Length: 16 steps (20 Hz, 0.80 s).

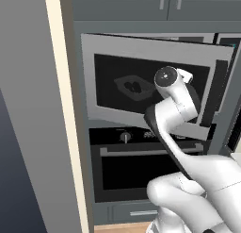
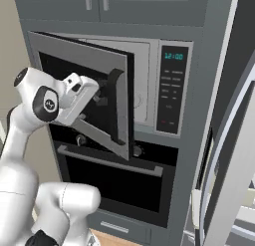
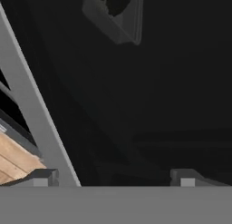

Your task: Place the tupperware containing the chicken drumstick and sweet potato meal in the microwave. Close the microwave door and press the start button to reheat the meal.

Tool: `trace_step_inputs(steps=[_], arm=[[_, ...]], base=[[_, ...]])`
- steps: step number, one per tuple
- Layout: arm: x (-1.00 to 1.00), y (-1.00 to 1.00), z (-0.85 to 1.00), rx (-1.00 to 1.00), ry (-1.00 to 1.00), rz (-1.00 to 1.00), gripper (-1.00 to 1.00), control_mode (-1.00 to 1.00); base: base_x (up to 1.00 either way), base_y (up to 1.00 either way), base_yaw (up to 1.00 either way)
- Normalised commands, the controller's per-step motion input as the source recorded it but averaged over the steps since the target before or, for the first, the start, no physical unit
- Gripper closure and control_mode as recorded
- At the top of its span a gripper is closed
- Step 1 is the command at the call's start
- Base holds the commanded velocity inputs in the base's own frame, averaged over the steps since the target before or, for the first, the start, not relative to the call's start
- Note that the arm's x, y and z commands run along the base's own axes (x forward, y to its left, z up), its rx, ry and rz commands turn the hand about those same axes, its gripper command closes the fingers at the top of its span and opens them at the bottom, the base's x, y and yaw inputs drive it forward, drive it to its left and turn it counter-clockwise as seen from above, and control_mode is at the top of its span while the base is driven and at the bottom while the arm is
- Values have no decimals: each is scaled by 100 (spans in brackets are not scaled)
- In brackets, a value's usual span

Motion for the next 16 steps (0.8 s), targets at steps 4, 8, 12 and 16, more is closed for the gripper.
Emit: trace_step_inputs(steps=[4, 8, 12, 16], arm=[[99, -18, 0, 1, 0, 0, -100, -100], [90, -9, 0, 2, 0, 0, -100, -100], [83, -8, 0, 4, -4, 0, -100, -100], [77, -10, 0, 3, -12, 0, -100, -100]], base=[[0, 0, 0], [0, 0, 0], [0, 0, 0], [0, 0, 0]])
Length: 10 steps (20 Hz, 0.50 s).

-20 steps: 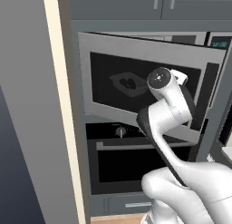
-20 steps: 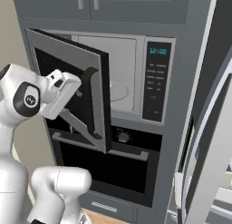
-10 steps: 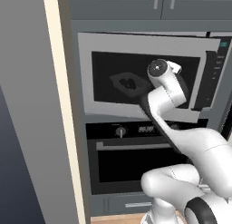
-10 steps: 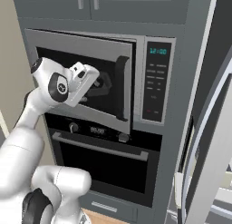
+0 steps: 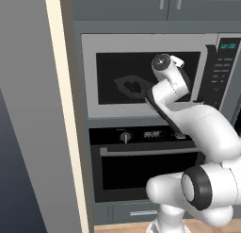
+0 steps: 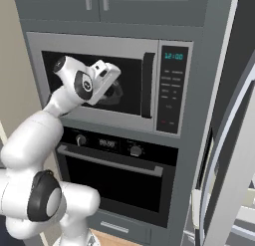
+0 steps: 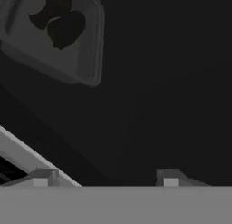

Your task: Place the tupperware containing the chicken drumstick and sweet potato meal in the microwave. Close the microwave door and press the start button to reheat the meal.

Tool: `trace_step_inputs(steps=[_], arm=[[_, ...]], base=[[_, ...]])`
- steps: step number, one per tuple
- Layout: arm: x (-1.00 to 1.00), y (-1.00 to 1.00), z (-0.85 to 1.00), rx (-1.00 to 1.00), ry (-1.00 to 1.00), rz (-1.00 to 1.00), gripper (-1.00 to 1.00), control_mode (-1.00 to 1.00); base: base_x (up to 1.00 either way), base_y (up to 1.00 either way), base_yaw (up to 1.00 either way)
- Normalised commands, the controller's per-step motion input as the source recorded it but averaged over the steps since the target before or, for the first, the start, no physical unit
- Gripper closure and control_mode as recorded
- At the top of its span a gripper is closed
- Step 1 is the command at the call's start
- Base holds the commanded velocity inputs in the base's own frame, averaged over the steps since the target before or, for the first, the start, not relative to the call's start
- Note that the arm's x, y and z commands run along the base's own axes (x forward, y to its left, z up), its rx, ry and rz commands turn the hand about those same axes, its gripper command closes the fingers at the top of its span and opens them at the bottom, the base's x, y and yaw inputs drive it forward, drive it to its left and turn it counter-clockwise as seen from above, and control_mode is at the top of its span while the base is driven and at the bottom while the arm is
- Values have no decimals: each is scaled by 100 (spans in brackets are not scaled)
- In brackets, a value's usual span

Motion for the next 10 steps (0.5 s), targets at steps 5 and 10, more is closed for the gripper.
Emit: trace_step_inputs(steps=[5, 10], arm=[[80, -26, -1, 5, -30, 3, -100, -100], [-14, -14, -32, 3, -40, 1, -100, -100]], base=[[0, 0, 0], [0, 0, 0]])
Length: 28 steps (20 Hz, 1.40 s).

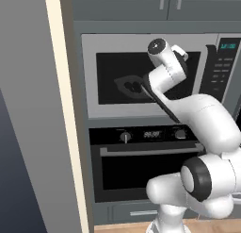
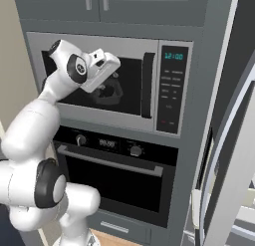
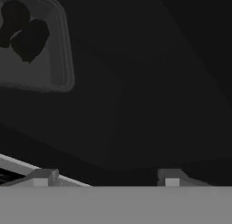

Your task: Place the tupperware containing the chicken drumstick and sweet potato meal in the microwave. Close the microwave door and press the start button to reheat the meal.

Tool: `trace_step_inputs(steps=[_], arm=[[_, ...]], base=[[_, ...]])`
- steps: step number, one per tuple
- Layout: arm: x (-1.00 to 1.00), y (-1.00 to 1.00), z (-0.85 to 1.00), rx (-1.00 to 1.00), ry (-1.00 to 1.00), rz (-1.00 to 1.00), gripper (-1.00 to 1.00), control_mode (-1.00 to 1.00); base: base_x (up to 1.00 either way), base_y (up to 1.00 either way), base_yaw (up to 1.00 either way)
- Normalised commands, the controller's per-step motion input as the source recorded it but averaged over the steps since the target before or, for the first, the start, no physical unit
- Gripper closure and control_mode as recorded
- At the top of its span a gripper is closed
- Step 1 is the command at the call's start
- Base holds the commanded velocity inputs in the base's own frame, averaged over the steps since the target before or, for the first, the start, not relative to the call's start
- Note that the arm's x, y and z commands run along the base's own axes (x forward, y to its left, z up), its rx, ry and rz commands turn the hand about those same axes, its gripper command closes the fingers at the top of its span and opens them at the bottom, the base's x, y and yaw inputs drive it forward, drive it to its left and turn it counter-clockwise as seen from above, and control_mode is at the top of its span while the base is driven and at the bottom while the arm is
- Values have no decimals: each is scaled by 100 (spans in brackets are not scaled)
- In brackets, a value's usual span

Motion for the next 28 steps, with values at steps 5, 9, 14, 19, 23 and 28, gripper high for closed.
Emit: trace_step_inputs(steps=[5, 9, 14, 19, 23, 28], arm=[[-99, -1, -64, 4, -48, 0, -100, -100], [-100, -8, -15, 22, -50, 0, -100, -100], [-100, -27, 10, 52, -36, -2, -100, -100], [-100, -36, 11, 68, -9, -16, -100, -100], [-86, -29, 24, 70, 0, -19, -100, -100], [-48, -47, 1, 65, -3, -1, -100, -100]], base=[[0, 0, 0], [0, 0, 0], [0, 0, 0], [0, 0, 0], [0, 0, 0], [0, 0, 0]])
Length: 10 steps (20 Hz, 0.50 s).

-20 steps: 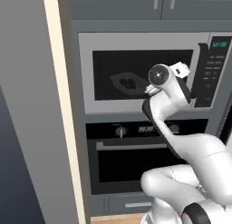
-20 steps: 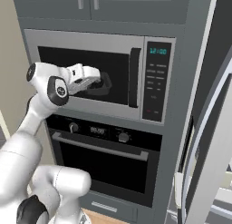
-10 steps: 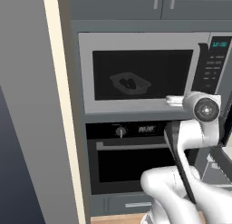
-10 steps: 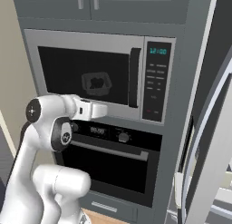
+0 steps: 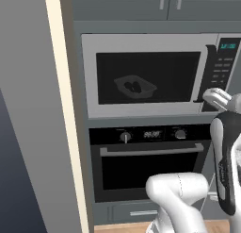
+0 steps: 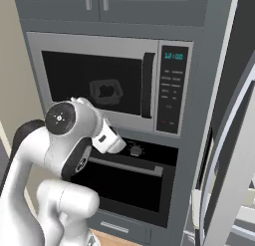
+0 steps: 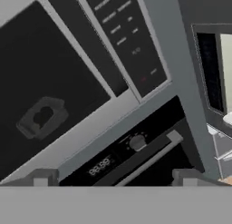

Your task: Place the tupperware containing the chicken drumstick and sweet potato meal in the microwave. Close the microwave door and press the start button to reheat the meal.

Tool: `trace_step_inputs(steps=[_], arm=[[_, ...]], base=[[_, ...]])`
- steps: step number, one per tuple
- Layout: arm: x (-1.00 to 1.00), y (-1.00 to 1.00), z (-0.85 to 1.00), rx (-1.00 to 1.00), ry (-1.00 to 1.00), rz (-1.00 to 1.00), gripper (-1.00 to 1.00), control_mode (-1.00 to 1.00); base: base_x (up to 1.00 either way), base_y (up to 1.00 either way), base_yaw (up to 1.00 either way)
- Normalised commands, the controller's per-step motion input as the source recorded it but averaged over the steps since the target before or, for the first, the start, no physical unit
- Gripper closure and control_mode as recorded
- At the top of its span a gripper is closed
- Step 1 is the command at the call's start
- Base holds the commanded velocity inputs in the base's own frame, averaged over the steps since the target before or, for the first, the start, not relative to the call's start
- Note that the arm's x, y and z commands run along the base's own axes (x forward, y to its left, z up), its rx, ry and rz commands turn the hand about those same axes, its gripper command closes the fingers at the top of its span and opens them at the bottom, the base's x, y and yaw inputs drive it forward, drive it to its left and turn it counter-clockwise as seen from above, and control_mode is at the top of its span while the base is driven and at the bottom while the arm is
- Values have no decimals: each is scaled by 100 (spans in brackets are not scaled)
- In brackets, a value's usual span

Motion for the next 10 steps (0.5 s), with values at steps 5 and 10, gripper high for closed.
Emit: trace_step_inputs(steps=[5, 10], arm=[[-3, -53, -27, 41, -19, 6, -100, -100], [-3, -18, -9, 12, -9, -2, -100, -100]], base=[[0, 0, 0], [0, 0, 0]])
